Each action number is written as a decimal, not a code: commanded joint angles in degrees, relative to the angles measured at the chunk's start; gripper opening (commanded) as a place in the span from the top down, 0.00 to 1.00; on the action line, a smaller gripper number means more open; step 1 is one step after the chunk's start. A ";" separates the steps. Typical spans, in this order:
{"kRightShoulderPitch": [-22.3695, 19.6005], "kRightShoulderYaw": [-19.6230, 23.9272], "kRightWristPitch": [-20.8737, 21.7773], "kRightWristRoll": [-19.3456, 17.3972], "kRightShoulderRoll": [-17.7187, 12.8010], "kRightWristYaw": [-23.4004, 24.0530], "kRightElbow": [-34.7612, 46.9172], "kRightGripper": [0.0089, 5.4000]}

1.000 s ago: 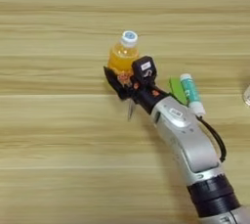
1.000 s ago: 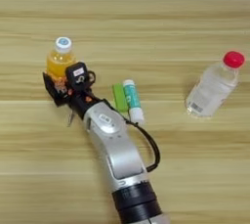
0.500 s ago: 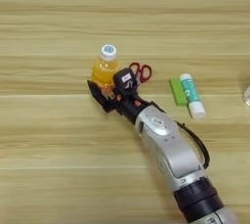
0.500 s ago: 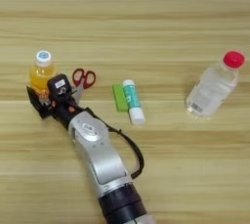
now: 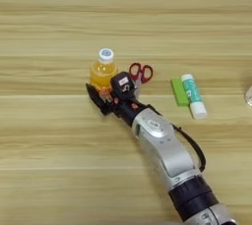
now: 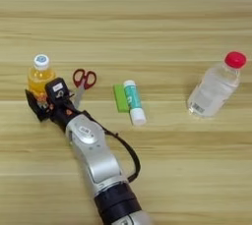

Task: Move the objects on the table

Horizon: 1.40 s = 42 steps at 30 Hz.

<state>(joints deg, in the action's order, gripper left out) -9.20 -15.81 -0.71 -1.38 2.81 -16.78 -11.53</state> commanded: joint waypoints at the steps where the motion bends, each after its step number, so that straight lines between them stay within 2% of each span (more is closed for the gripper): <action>1: -3.70 0.59 1.79 -0.26 1.27 0.15 1.54 0.36; 3: -3.67 0.60 1.83 -0.18 1.22 0.11 1.55 0.36; 4: -3.65 0.61 1.85 -0.13 1.19 0.14 1.53 0.31; 17: -3.33 0.64 1.29 0.40 0.77 0.34 3.15 0.00; 22: -2.08 0.52 -0.16 0.66 -0.15 0.20 6.19 0.00; 32: 5.27 1.05 -5.92 1.25 -5.20 -0.91 18.09 0.00; 37: 8.52 1.56 -6.79 1.19 -7.32 -1.53 20.26 0.00; 42: 11.81 3.65 -5.76 2.41 -11.05 -1.51 21.25 0.00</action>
<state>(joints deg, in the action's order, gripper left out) 3.43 -14.12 -8.34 0.45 -6.61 -19.05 6.83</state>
